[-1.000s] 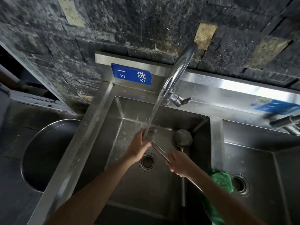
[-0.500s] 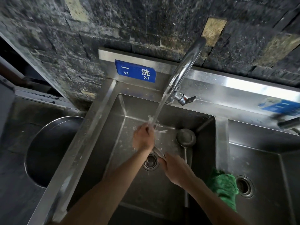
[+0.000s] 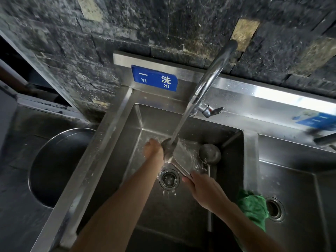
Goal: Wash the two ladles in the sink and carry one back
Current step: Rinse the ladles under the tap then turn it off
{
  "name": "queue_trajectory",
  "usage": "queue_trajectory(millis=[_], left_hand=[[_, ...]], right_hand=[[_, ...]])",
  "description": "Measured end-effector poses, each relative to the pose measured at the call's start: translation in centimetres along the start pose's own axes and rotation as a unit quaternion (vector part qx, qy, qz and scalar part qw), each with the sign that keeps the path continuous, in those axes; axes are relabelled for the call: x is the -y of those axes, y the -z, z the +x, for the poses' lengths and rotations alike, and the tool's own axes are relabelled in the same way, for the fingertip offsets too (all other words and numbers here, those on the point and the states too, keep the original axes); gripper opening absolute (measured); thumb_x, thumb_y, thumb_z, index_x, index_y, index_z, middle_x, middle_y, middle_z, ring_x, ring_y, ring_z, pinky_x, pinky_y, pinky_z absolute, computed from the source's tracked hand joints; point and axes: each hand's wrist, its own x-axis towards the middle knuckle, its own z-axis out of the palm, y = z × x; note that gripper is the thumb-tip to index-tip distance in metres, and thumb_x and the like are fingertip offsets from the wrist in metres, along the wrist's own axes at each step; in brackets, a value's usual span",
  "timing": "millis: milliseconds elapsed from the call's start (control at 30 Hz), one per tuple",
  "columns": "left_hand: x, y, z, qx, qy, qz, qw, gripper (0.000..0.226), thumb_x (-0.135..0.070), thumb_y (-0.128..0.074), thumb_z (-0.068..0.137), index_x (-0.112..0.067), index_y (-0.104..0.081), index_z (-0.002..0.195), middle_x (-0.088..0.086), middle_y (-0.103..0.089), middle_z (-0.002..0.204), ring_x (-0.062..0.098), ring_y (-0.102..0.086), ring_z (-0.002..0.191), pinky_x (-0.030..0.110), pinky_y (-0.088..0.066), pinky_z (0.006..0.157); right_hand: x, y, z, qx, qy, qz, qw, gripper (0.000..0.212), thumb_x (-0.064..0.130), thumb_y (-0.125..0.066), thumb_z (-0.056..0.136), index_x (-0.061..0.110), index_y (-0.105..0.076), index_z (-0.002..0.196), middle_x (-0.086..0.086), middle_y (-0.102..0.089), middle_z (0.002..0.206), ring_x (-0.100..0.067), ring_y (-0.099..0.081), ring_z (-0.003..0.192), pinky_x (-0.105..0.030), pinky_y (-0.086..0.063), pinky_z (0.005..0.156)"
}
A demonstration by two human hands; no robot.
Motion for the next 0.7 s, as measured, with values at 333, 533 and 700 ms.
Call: queue_trajectory(millis=[333,533,700], left_hand=[[0.4,2.4,-6.6,0.253,-0.001,-0.148,0.956,0.046,-0.047,-0.045,0.1,-0.008,-0.068,0.108,0.006,-0.074,0.097,0.018,-0.068,0.085,0.036,-0.051,0.084],[-2.8,2.6,-7.4,0.242,-0.076,-0.097,0.962,0.027,-0.027,-0.043,0.104,-0.007,-0.06,0.096,0.004,-0.065,0.076,0.016,-0.059,0.064,0.025,-0.048,0.055],[-8.7,4.2,-6.8,0.217,-0.134,-0.189,0.948,0.023,-0.027,-0.044,0.105,-0.011,-0.052,0.09,0.002,-0.06,0.075,0.018,-0.066,0.07,0.037,-0.055,0.068]], right_hand=[[2.6,0.5,7.2,-0.054,0.021,0.057,0.997,0.045,0.055,-0.038,0.103,0.018,-0.059,0.117,-0.007,-0.073,0.09,-0.027,-0.071,0.075,-0.04,-0.056,0.062],[4.0,1.4,9.4,-0.051,0.055,0.165,0.984,0.032,0.041,-0.055,0.102,0.018,-0.063,0.121,0.0,-0.073,0.092,-0.014,-0.069,0.075,-0.033,-0.058,0.07],[3.8,1.2,8.7,-0.009,0.043,0.182,0.982,0.034,0.047,-0.061,0.097,0.024,-0.056,0.073,0.007,-0.054,0.059,-0.001,-0.047,0.048,-0.023,-0.038,0.053]])
